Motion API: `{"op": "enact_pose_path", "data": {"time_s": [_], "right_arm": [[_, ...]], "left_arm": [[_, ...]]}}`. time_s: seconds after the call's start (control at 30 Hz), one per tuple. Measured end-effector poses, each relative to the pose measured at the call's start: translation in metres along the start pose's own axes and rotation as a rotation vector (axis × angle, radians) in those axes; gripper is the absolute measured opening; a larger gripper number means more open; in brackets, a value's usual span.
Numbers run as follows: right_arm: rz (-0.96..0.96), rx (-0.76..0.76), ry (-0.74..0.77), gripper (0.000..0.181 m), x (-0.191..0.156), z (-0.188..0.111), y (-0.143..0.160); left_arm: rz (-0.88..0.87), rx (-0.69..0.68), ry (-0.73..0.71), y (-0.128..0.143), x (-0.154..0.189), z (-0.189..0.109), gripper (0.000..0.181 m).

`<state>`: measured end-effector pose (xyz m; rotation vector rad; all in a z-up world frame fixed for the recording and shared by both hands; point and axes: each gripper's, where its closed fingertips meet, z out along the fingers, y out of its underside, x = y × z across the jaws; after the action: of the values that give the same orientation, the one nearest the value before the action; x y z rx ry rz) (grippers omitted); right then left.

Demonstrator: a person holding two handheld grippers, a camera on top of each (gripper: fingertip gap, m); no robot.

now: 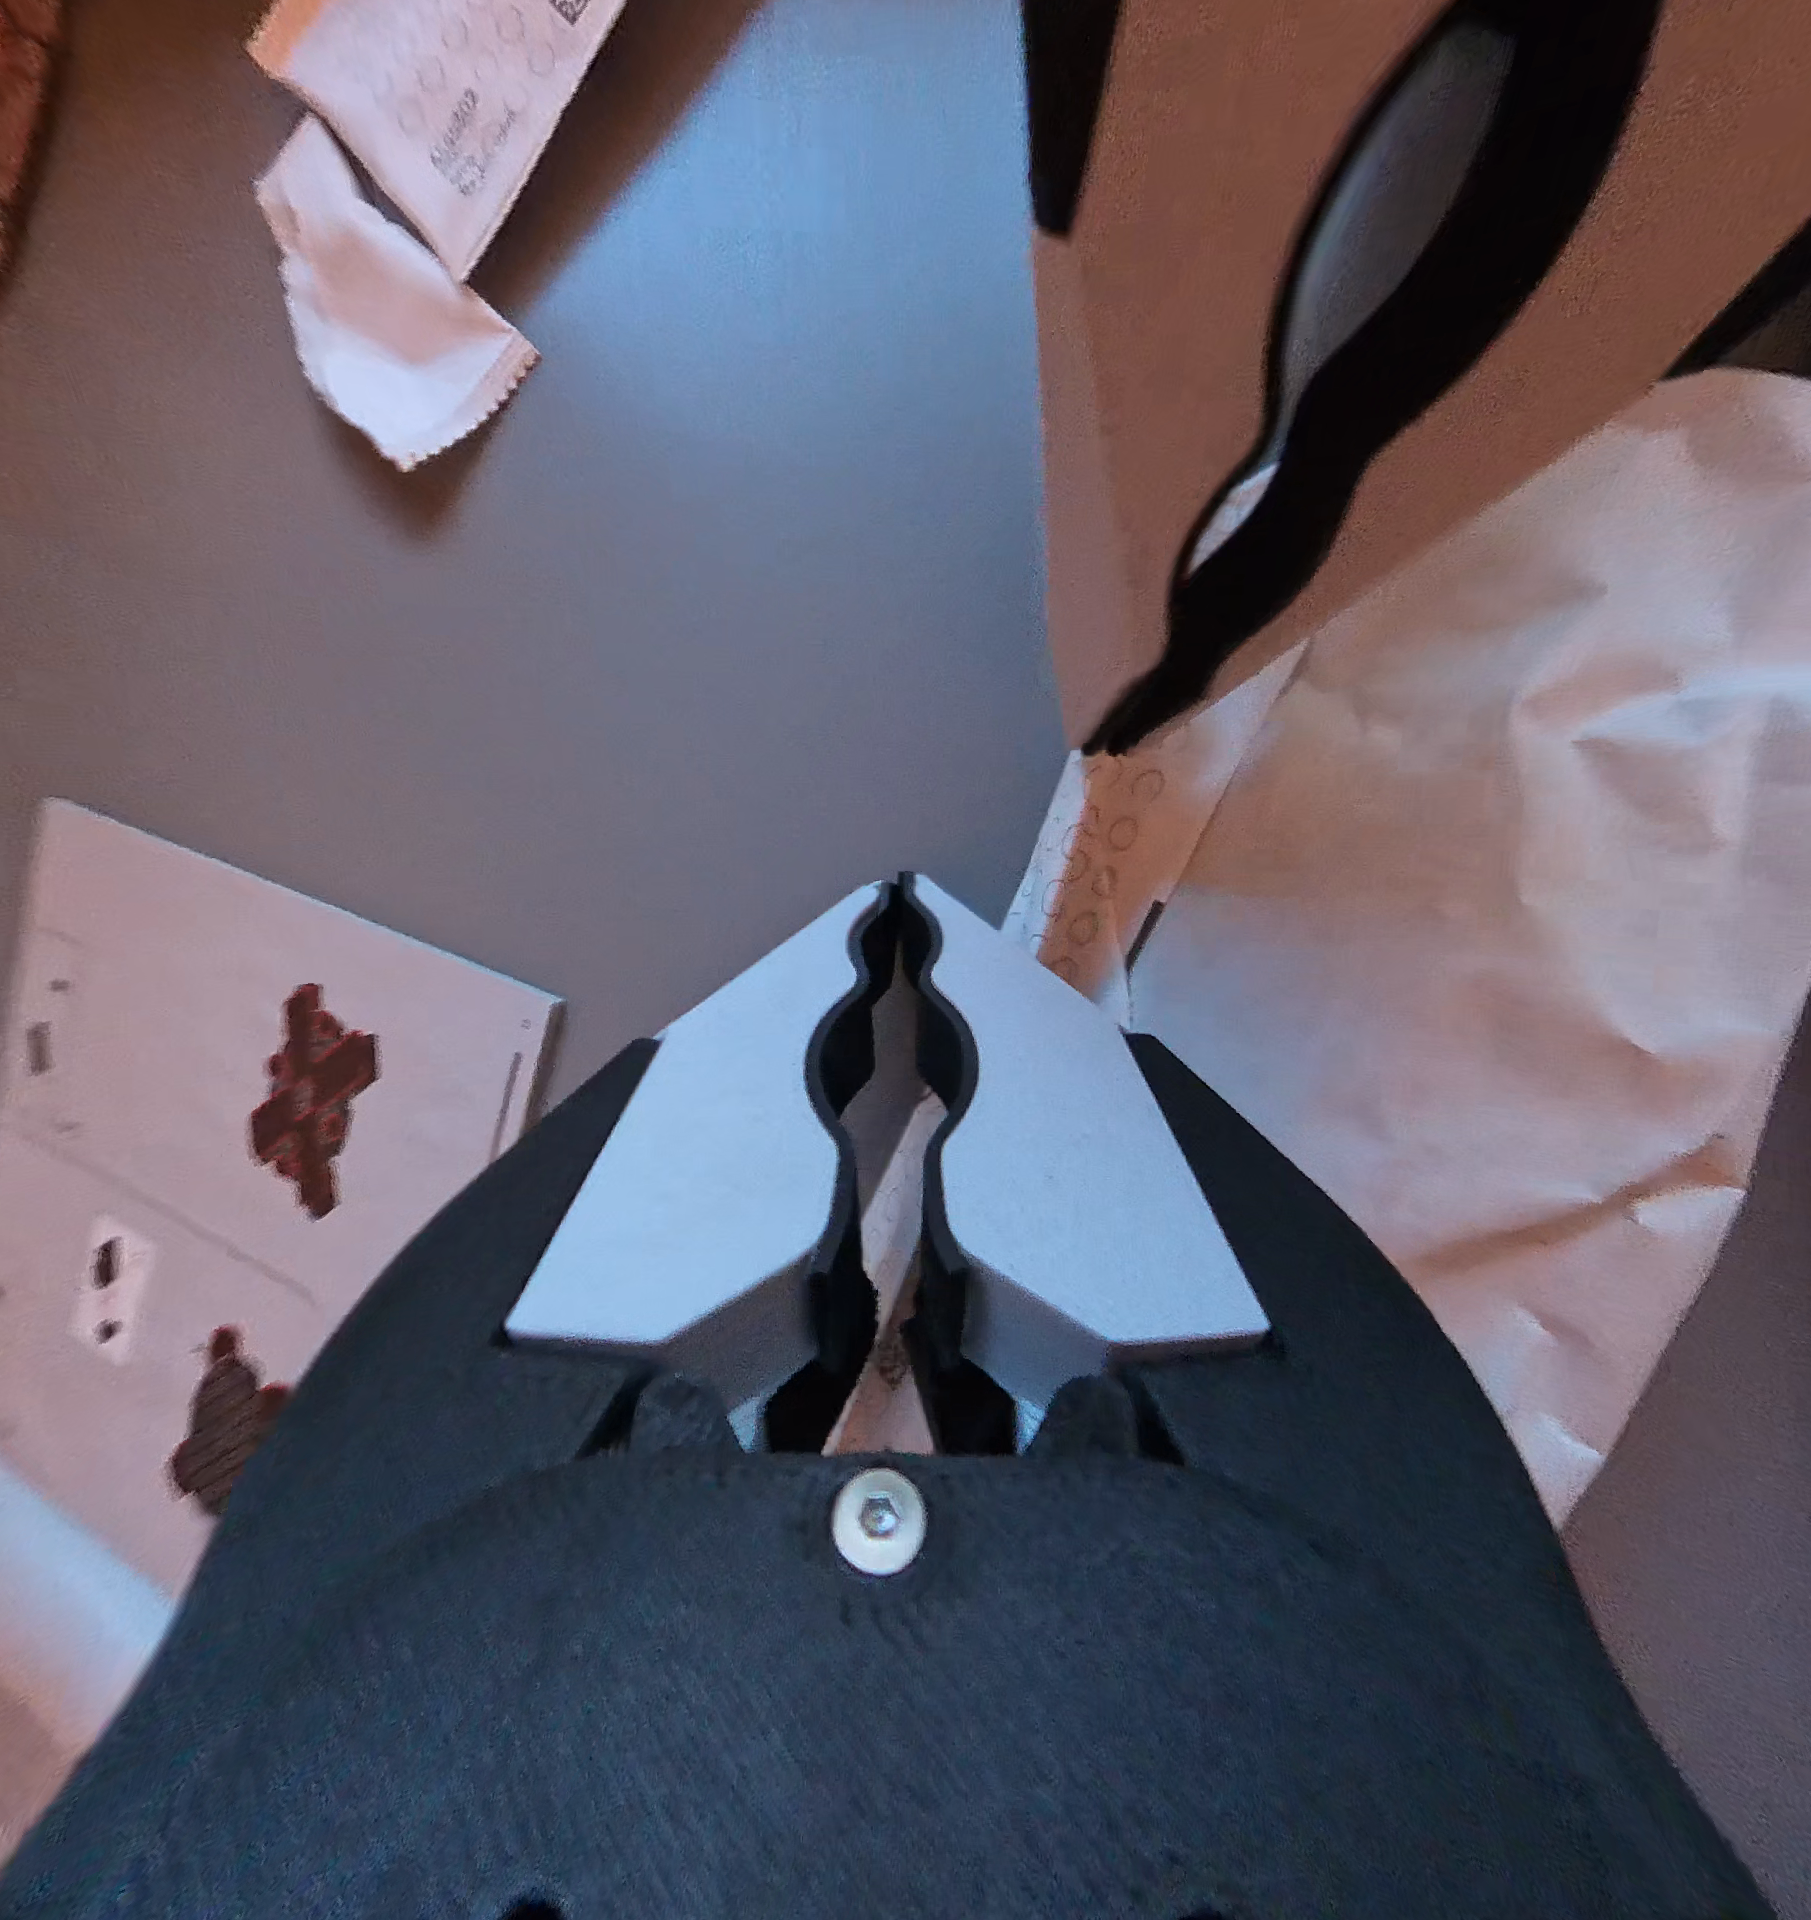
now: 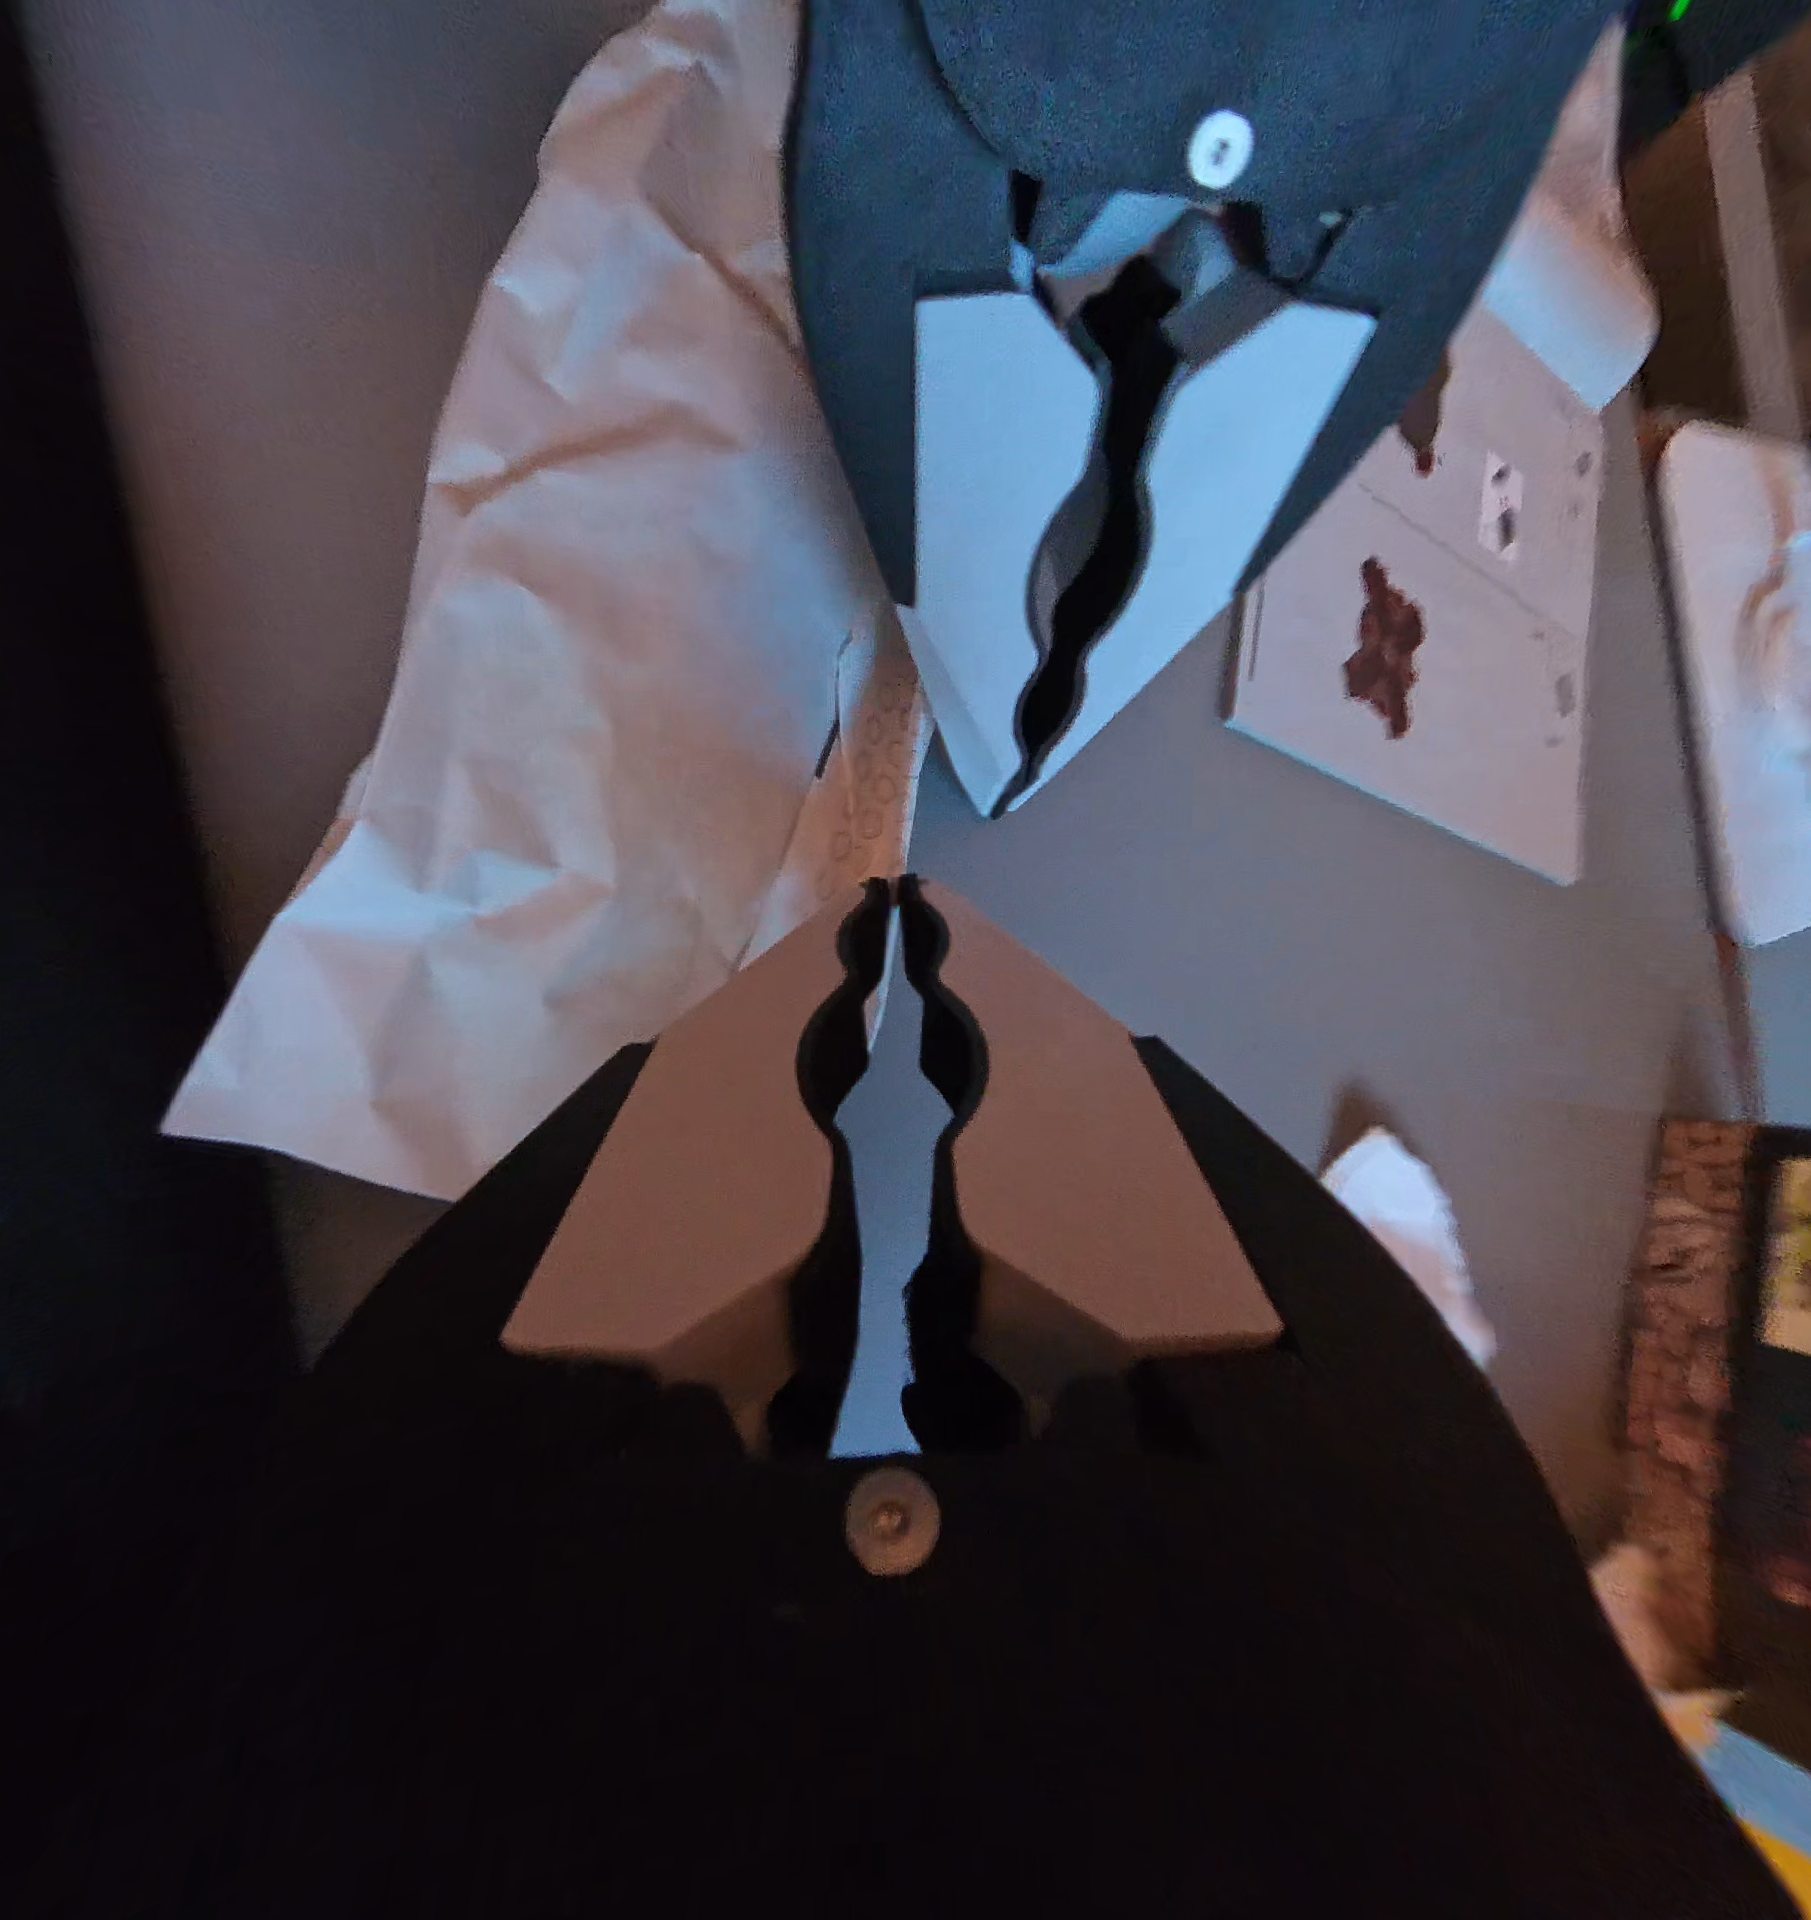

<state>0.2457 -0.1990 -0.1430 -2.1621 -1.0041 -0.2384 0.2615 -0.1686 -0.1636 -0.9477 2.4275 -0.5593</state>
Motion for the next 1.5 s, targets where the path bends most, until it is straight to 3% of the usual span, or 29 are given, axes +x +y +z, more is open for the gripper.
{"op": "enact_pose_path", "data": {"time_s": [0.1, 0.33, 0.43, 0.5, 0.57, 0.7, 0.77, 0.83, 1.0, 1.13, 1.33, 1.5], "right_arm": [[-0.211, -0.043, 0.106, 0.002, -0.002, 0.001, 0.000], [-0.388, -0.103, 0.195, 0.003, -0.003, 0.001, -0.001], [-0.357, -0.099, 0.185, 0.003, 0.000, 0.001, 0.000], [-0.353, -0.100, 0.182, 0.003, 0.000, 0.001, 0.000], [-0.365, -0.106, 0.184, 0.003, 0.000, 0.001, 0.000], [-0.363, -0.104, 0.184, 0.003, 0.000, 0.000, 0.000], [-0.368, -0.105, 0.170, 0.003, -0.003, 0.000, 0.000], [-0.330, -0.099, 0.140, 0.003, -0.005, 0.000, -0.001], [0.011, 0.071, -0.109, 0.000, -0.014, -0.013, -0.015], [0.538, 0.240, -0.346, 0.000, 0.006, -0.022, -0.027], [1.200, 0.067, -0.875, 0.000, -0.016, -0.001, -0.025], [1.372, -0.029, -0.997, 0.000, -0.031, 0.003, -0.026]], "left_arm": [[-0.017, -0.058, 0.026, 0.001, 0.002, -0.009, 0.000], [-0.226, -0.023, 0.408, -0.008, 0.015, -0.042, 0.000], [-0.205, -0.072, 0.494, 0.004, 0.025, -0.042, 0.025], [-0.146, -0.083, 0.455, 0.010, 0.025, -0.037, 0.037], [-0.091, -0.074, 0.386, 0.011, 0.022, -0.031, 0.036], [0.003, -0.040, 0.352, 0.005, 0.028, -0.032, 0.018], [0.085, -0.058, 0.277, 0.009, 0.027, -0.027, 0.005], [0.199, -0.052, 0.188, 0.010, 0.028, -0.024, 0.002], [0.334, -0.041, 0.084, 0.011, 0.033, -0.025, 0.001], [0.316, -0.017, 0.107, 0.012, 0.037, -0.027, 0.001], [0.396, 0.002, 0.065, 0.013, 0.039, -0.028, 0.001], [0.417, 0.020, 0.059, 0.015, 0.041, -0.029, 0.001]]}}
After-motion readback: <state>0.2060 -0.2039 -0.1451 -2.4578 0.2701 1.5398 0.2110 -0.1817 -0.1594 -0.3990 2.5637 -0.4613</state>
